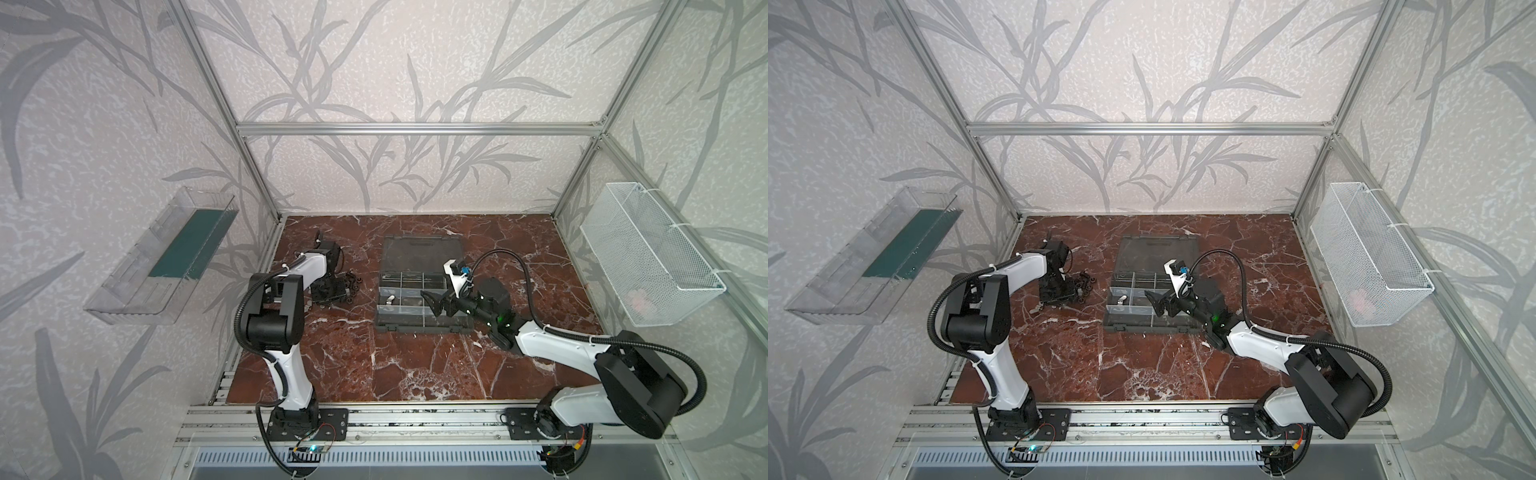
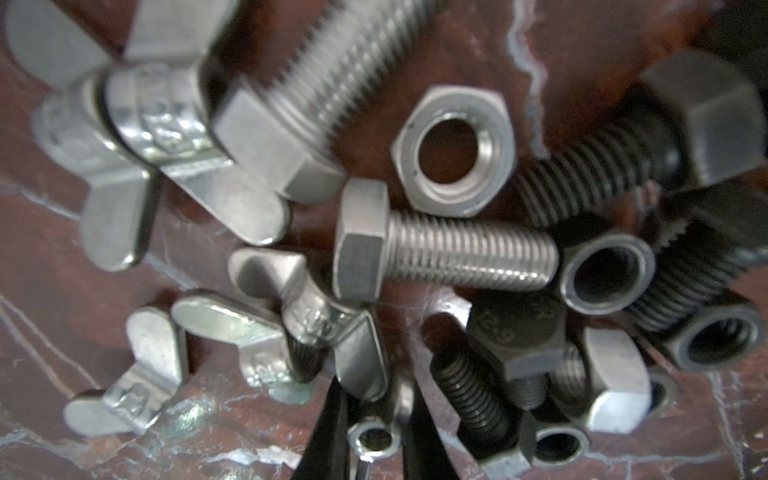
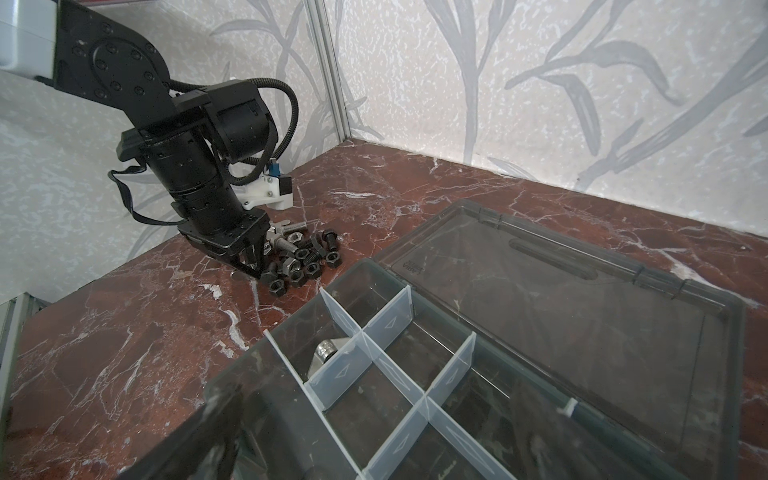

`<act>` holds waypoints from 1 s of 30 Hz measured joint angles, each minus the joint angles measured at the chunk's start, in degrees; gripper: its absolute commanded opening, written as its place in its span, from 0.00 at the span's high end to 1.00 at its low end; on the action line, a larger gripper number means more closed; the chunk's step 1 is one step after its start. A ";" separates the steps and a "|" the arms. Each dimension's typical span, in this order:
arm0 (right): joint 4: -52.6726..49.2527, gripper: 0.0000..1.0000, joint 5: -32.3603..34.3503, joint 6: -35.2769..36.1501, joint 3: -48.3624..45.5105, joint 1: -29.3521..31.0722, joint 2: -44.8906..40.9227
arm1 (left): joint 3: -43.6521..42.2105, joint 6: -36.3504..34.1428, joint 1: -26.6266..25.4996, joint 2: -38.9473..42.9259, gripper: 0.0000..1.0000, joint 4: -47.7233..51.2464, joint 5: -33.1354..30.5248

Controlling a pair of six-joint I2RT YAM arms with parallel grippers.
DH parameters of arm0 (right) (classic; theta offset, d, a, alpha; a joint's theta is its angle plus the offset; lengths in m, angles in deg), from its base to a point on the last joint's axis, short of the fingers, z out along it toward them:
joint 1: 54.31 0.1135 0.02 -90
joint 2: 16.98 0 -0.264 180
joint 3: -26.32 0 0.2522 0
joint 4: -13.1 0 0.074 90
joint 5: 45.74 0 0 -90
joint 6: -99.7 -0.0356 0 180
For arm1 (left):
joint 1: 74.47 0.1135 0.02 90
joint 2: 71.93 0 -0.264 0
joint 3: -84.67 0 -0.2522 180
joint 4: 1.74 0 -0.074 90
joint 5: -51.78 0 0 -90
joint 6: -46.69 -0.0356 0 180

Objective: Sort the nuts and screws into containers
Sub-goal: 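Lower the left gripper and grasp the small silver hex nut, then carry the silver hex nut with the left gripper toward the box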

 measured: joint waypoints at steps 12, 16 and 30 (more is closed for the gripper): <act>0.02 0.01 0.00 0.02 -0.15 0.00 0.07 | -0.55 -0.42 -2.82 10.78 0.85 -3.50 6.82; 0.07 0.01 0.02 0.02 -0.15 0.00 0.31 | -0.55 -0.66 -6.40 11.28 0.84 -4.81 9.66; 0.09 0.01 0.07 0.04 -0.15 -0.02 1.07 | 7.91 -0.59 -21.64 6.78 0.85 -7.41 12.72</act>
